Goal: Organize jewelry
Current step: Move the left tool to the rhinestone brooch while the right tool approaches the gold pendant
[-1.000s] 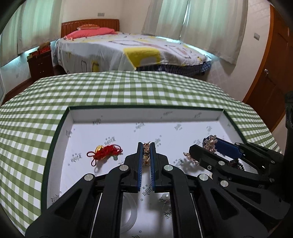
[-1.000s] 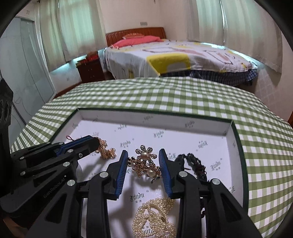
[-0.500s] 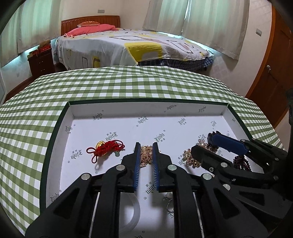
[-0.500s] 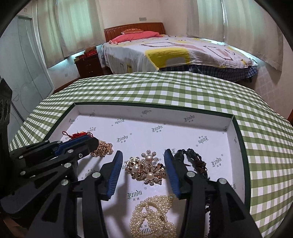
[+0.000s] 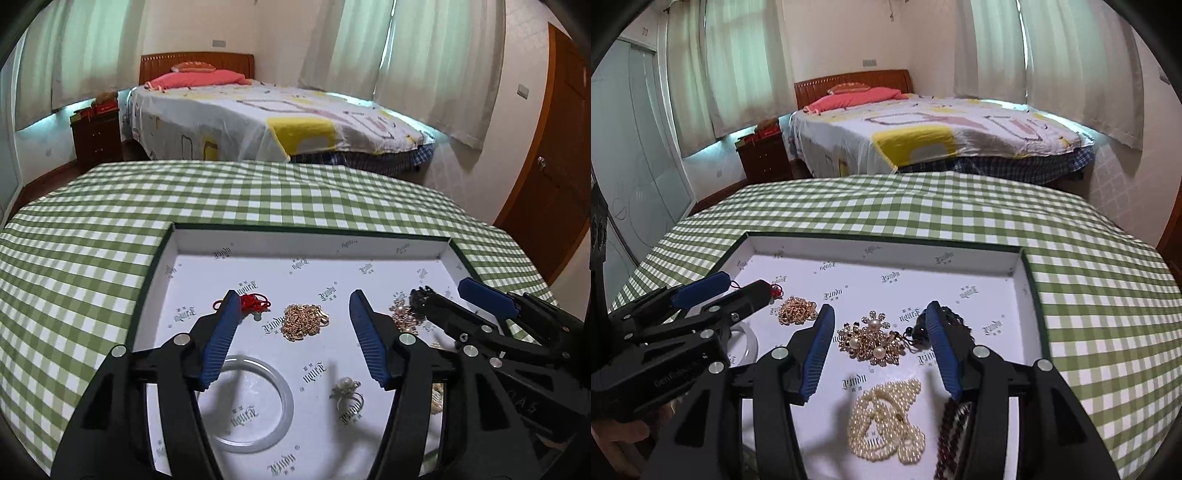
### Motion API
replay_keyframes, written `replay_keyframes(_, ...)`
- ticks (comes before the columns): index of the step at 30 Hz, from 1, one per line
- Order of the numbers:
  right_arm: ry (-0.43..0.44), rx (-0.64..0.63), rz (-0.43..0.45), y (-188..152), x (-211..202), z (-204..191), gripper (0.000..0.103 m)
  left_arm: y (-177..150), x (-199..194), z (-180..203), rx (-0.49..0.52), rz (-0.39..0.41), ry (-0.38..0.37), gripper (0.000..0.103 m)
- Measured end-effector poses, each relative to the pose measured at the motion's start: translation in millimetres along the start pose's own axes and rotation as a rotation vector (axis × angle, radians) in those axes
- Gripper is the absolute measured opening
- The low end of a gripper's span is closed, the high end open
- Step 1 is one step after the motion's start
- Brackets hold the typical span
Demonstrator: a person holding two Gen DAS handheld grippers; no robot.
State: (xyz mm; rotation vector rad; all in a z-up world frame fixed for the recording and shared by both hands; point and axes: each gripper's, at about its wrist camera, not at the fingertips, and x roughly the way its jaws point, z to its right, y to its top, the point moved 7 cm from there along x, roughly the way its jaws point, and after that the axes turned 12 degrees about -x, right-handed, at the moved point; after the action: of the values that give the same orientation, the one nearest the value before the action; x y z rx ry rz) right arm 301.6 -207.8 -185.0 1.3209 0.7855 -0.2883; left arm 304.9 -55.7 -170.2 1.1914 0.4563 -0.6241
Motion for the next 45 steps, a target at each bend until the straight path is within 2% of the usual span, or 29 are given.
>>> replay_keyframes(10,-0.073,-0.016,0.052,-27.9,-52.8,-3.3,0.055,-20.8,-54.2,0.6,0.007,0.071,-0.021,0.063)
replay_keyframes(19,-0.110,0.027,0.011,-78.0,-81.9,1.9,0.055,-57.2,-83.4,-5.2,0.023,0.049,-0.016,0.063)
replay_keyframes(28,-0.139,0.092,-0.040,-120.5,-85.8,15.9,0.055,-79.3,-98.1,-16.5,0.016,0.026,0.007,0.063)
replay_keyframes(45,-0.163,0.152,-0.076,-134.2,-69.4,35.9,0.054,-95.9,-90.0,-21.4,0.014,-0.021,0.029,0.063)
